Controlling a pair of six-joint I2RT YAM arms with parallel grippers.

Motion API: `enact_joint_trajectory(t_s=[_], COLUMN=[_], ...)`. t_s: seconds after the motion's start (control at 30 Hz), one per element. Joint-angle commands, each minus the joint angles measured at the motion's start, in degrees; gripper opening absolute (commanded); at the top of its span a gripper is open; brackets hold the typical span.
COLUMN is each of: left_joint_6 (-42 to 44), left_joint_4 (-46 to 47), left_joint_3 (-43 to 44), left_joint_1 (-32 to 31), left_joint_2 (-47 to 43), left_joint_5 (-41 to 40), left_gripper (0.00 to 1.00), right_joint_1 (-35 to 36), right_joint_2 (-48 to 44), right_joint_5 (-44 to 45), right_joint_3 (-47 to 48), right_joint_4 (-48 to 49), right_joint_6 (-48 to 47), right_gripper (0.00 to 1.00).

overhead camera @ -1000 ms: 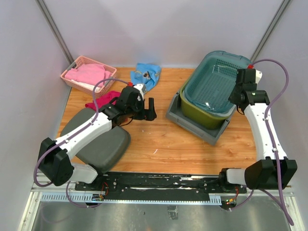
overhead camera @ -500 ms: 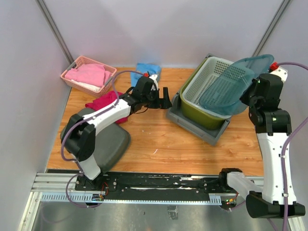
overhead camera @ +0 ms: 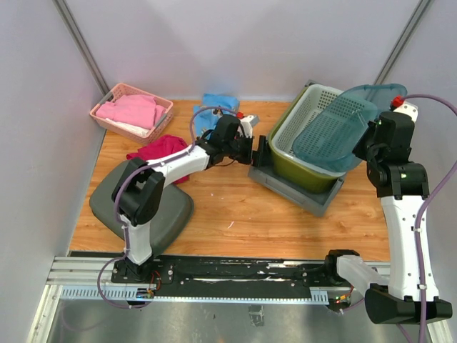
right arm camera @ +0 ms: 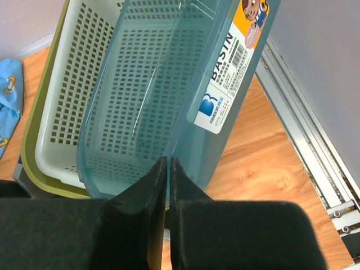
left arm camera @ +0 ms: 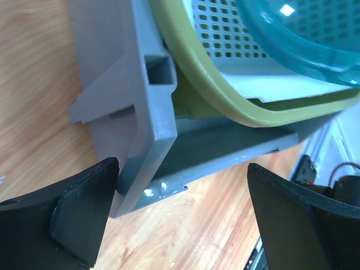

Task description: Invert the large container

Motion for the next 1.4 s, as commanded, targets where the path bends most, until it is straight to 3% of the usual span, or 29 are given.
enact_joint_trajectory(t_s=[0.0,0.17,0.2,0.3,0.37,0.53,0.9,0.97,1.17,1.37], left_joint_6=[-4.07,-3.94,-4.22,-3.75,-3.69,-4.97,-4.92,-4.57,-5.36,-5.36], left_joint_4=[9.92,8.25,8.25,7.95,7.38,8.28,7.75,7.55,8.31,8.48], left_joint_3=[1.42,5.7,4.83,1.81,0.69,-1.41,-1.45,-0.61,1.92,2.68], left_joint_1=[-5.96,-11.11,-11.2,-10.89,-10.78,-10.78,-10.65,-10.63,-10.65,-10.69], left_joint_2=[3.14,5.41,4.72,2.0,0.99,-0.2,-0.53,0.07,2.96,4.03], left_joint_5=[13.51,15.72,15.26,12.49,11.78,10.53,9.1,9.59,12.01,13.9], left_gripper=[0.99,0.99,0.99,0.99,0.99,0.99,0.99,0.99,0.99,0.99], right_joint_1=[-0.74,-1.16,-1.23,-1.28,-1.28,-1.28,-1.19,-1.19,-1.19,-1.65], right_joint_2=[0.07,3.45,4.43,6.46,6.83,5.69,0.73,0.44,2.64,14.45], right_joint_5=[-1.71,-0.32,0.04,1.88,2.75,-1.45,-2.07,1.96,25.18,28.67], right_joint_3=[0.74,1.79,2.2,3.24,3.95,3.85,7.16,8.56,9.3,16.39], right_joint_4=[-3.0,-5.07,-6.28,-8.15,-8.28,-5.44,-5.59,-6.73,-7.09,-12.89], right_joint_6=[-2.62,-5.59,-5.84,-6.87,-6.97,-6.86,-8.3,-8.37,-10.07,-10.8], right_gripper=[0.01,0.01,0.07,0.47,0.58,0.64,0.64,0.64,0.7,0.74])
